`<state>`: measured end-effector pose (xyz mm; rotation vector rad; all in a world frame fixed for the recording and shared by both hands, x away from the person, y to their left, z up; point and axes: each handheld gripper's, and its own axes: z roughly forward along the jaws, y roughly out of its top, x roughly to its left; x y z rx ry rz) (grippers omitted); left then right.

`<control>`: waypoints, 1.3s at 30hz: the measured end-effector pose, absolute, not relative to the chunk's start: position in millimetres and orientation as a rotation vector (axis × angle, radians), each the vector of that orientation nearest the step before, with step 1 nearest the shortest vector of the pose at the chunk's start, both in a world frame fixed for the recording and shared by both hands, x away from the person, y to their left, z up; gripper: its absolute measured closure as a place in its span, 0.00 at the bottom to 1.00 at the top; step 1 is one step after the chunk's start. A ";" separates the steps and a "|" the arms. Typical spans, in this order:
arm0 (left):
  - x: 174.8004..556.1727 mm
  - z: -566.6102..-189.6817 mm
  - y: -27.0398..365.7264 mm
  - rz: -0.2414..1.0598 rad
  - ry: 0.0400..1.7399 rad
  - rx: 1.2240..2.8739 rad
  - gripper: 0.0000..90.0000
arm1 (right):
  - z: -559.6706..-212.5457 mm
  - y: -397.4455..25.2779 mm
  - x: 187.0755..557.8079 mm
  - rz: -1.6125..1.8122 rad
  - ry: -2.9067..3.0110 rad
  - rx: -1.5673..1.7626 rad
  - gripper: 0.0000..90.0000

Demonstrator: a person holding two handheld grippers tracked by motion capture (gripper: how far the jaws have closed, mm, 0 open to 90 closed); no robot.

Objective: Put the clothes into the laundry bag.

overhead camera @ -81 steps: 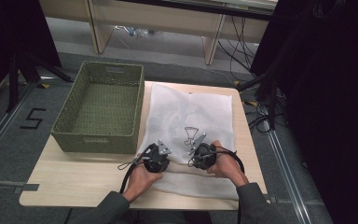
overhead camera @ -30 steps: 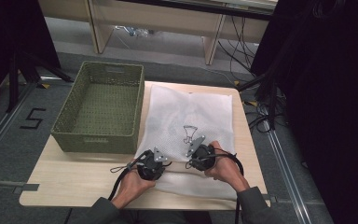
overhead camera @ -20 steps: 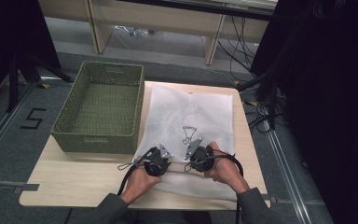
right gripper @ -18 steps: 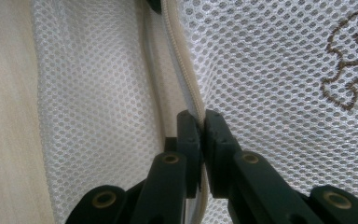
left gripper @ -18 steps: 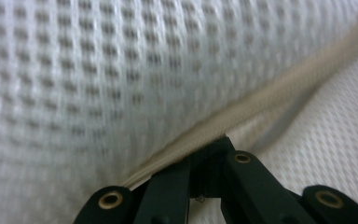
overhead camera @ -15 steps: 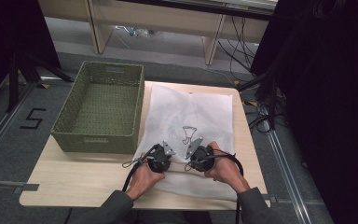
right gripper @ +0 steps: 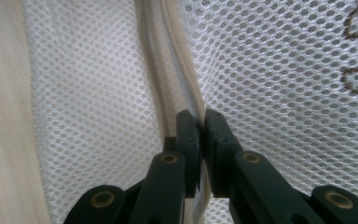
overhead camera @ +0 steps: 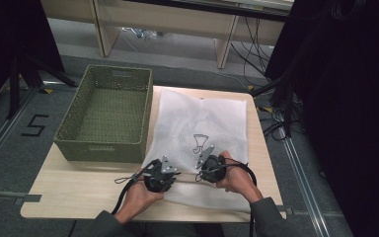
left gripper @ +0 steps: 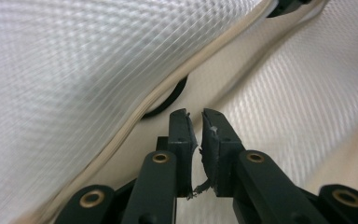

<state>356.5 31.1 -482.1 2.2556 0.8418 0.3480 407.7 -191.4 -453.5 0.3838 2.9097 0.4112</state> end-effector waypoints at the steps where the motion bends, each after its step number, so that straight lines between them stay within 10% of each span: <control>1: 353.7 -480.0 38.3 0.345 0.846 2.251 0.90 | -455.9 -190.9 408.6 0.397 2.913 0.382 0.96; 23: 343.1 -486.1 108.8 0.271 1.077 2.214 0.63 | -419.0 -188.7 399.2 0.676 2.830 0.476 0.77; 39: 350.0 -500.9 104.3 0.181 1.102 2.207 0.86 | -416.8 -142.8 403.4 0.788 2.852 0.405 0.72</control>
